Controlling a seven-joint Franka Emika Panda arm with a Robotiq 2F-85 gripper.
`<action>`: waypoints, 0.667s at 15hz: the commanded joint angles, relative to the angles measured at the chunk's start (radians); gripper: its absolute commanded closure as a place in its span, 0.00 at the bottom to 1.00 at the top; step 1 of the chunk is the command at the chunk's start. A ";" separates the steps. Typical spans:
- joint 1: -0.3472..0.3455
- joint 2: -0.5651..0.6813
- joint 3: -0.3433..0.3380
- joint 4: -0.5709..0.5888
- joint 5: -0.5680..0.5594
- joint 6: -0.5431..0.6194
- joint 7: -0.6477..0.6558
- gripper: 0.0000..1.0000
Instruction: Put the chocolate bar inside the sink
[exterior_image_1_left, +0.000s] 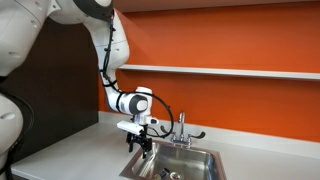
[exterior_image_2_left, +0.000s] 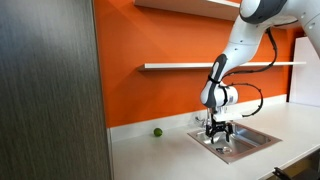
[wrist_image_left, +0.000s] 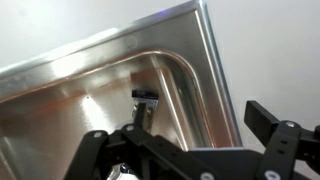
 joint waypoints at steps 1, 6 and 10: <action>0.037 -0.108 -0.012 -0.116 -0.051 0.033 0.066 0.00; 0.076 -0.188 -0.011 -0.195 -0.110 0.028 0.126 0.00; 0.095 -0.243 -0.003 -0.251 -0.142 0.025 0.167 0.00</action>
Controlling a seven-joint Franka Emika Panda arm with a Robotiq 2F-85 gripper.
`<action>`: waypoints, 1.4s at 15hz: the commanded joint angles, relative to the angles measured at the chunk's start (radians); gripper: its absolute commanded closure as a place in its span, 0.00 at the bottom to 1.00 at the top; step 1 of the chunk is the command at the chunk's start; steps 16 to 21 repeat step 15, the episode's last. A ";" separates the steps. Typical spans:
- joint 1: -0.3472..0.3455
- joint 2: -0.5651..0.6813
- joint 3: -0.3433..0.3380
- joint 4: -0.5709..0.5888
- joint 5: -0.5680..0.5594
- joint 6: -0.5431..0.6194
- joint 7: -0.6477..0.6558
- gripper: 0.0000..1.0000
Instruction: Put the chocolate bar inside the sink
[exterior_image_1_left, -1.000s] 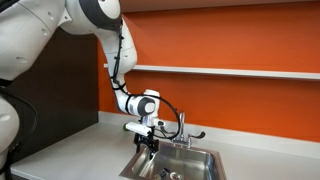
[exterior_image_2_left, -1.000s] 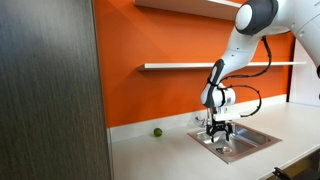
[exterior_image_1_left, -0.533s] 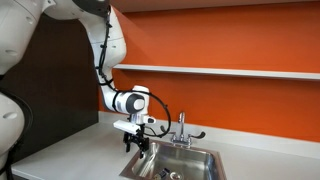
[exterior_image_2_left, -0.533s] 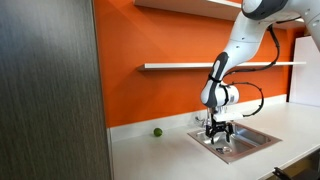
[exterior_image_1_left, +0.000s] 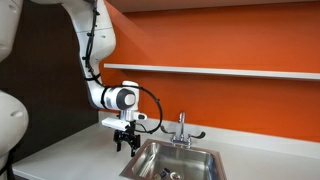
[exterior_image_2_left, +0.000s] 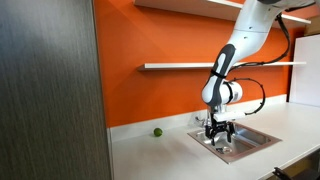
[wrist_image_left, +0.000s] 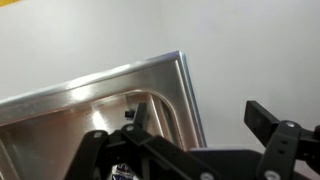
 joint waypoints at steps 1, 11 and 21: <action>0.020 -0.085 0.001 -0.080 -0.046 0.010 0.066 0.00; 0.011 -0.099 0.019 -0.127 -0.028 -0.001 0.083 0.00; 0.011 -0.106 0.019 -0.136 -0.028 0.001 0.086 0.00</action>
